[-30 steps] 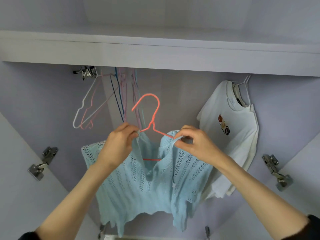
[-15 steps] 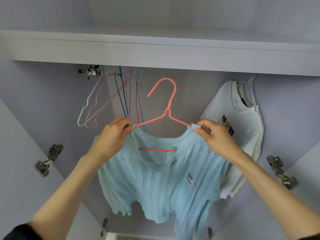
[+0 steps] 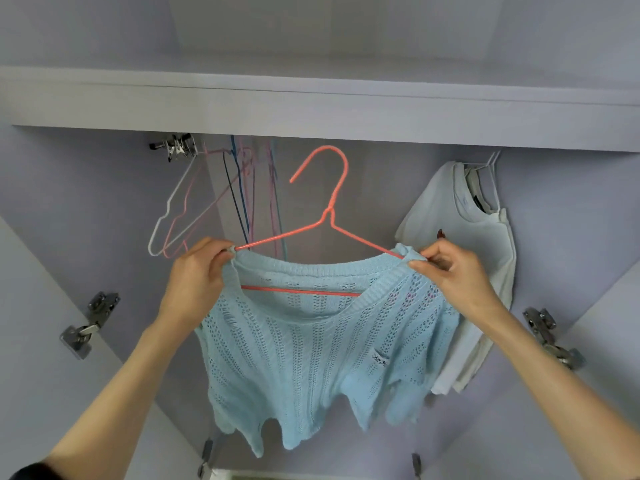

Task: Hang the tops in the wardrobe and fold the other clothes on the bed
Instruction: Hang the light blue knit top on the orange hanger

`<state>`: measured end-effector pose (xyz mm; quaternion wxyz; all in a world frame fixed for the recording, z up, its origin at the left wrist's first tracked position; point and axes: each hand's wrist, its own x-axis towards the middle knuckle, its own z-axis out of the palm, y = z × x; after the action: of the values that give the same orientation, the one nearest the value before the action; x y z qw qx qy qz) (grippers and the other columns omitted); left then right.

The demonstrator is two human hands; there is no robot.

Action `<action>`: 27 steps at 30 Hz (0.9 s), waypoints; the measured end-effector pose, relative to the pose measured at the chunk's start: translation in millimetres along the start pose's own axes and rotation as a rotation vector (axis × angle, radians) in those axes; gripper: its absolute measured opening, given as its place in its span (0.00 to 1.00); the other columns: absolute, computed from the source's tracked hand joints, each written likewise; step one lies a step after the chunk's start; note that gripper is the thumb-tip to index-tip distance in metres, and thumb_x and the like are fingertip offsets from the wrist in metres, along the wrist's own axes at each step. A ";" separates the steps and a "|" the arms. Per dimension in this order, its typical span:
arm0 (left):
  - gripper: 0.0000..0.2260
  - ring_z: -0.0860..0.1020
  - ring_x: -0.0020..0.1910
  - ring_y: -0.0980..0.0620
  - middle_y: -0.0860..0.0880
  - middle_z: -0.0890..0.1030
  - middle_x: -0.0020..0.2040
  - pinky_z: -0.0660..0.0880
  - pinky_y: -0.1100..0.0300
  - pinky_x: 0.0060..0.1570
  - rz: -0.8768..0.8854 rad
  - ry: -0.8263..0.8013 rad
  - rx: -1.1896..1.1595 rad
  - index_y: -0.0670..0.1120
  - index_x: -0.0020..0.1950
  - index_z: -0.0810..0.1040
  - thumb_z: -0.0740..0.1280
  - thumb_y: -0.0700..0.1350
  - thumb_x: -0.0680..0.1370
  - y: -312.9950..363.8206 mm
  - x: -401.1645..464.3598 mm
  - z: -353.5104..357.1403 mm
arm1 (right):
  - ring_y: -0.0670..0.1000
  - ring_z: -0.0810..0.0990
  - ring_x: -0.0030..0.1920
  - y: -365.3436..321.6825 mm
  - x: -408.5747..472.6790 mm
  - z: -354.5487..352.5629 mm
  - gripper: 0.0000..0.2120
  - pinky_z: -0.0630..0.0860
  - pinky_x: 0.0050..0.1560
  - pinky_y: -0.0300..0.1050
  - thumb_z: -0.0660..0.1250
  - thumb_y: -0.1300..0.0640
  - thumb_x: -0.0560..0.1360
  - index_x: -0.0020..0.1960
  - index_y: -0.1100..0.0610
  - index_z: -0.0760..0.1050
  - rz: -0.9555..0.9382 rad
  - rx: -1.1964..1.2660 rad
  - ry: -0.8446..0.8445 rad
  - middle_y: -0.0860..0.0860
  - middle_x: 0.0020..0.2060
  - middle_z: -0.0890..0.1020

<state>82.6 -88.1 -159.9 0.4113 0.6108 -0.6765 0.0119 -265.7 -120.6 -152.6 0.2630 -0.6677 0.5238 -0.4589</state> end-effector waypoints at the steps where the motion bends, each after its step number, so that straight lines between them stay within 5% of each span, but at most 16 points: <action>1: 0.07 0.73 0.39 0.48 0.43 0.79 0.42 0.62 0.67 0.39 -0.027 0.013 -0.007 0.36 0.48 0.80 0.62 0.31 0.77 -1.9 0.4 -0.3 | 0.51 0.77 0.39 3.2 0.3 -6.2 0.08 0.73 0.44 0.44 0.73 0.63 0.70 0.38 0.55 0.75 0.011 0.001 0.036 0.59 0.38 0.82; 5: 0.07 0.73 0.40 0.47 0.44 0.78 0.42 0.61 0.66 0.39 -0.049 0.009 -0.026 0.36 0.48 0.80 0.62 0.32 0.78 -4.6 -0.7 4.2 | 0.45 0.75 0.36 12.9 -2.5 -11.9 0.06 0.69 0.38 0.28 0.71 0.64 0.71 0.41 0.57 0.75 0.027 -0.053 -0.011 0.52 0.36 0.79; 9: 0.07 0.73 0.41 0.48 0.47 0.77 0.43 0.61 0.67 0.39 -0.085 -0.032 -0.031 0.36 0.49 0.79 0.62 0.33 0.78 -5.9 -4.2 11.8 | 0.46 0.75 0.38 12.6 -4.2 -9.8 0.04 0.68 0.41 0.29 0.70 0.64 0.73 0.48 0.62 0.79 -0.070 -0.206 -0.056 0.47 0.38 0.77; 15: 0.07 0.73 0.42 0.49 0.50 0.75 0.43 0.62 0.67 0.42 0.033 -0.126 -0.010 0.39 0.50 0.78 0.61 0.33 0.78 -2.6 -17.8 20.4 | 0.40 0.71 0.31 14.4 -15.1 -6.9 0.04 0.65 0.35 0.29 0.69 0.64 0.74 0.41 0.61 0.74 -0.097 -0.192 -0.027 0.46 0.33 0.73; 20: 0.06 0.74 0.40 0.51 0.54 0.76 0.41 0.66 0.60 0.42 -0.044 -0.059 -0.077 0.40 0.48 0.79 0.62 0.34 0.78 -7.0 -21.6 26.4 | 0.42 0.69 0.32 25.6 -22.1 -8.5 0.06 0.66 0.34 0.30 0.69 0.63 0.74 0.40 0.59 0.72 -0.039 -0.170 -0.058 0.47 0.32 0.73; 24: 0.06 0.74 0.36 0.60 0.61 0.75 0.39 0.65 0.77 0.39 -0.095 -0.059 -0.128 0.40 0.46 0.79 0.63 0.34 0.78 -8.4 -27.7 29.5 | 0.49 0.75 0.44 31.5 -24.6 -9.7 0.06 0.66 0.42 0.32 0.70 0.62 0.73 0.48 0.58 0.74 -0.013 -0.262 -0.087 0.48 0.42 0.77; 27: 0.06 0.73 0.34 0.61 0.62 0.75 0.38 0.64 0.80 0.37 -0.108 -0.092 -0.142 0.38 0.46 0.80 0.64 0.34 0.78 -5.8 -29.4 33.0 | 0.51 0.75 0.54 16.4 -19.0 -2.8 0.15 0.67 0.56 0.40 0.72 0.60 0.72 0.57 0.60 0.75 -0.177 -0.380 -0.129 0.51 0.49 0.78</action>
<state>67.1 -82.7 -201.3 0.4220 0.6155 -0.6600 -0.0864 -276.2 -107.4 -171.5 0.1241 -0.7766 0.5225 -0.3293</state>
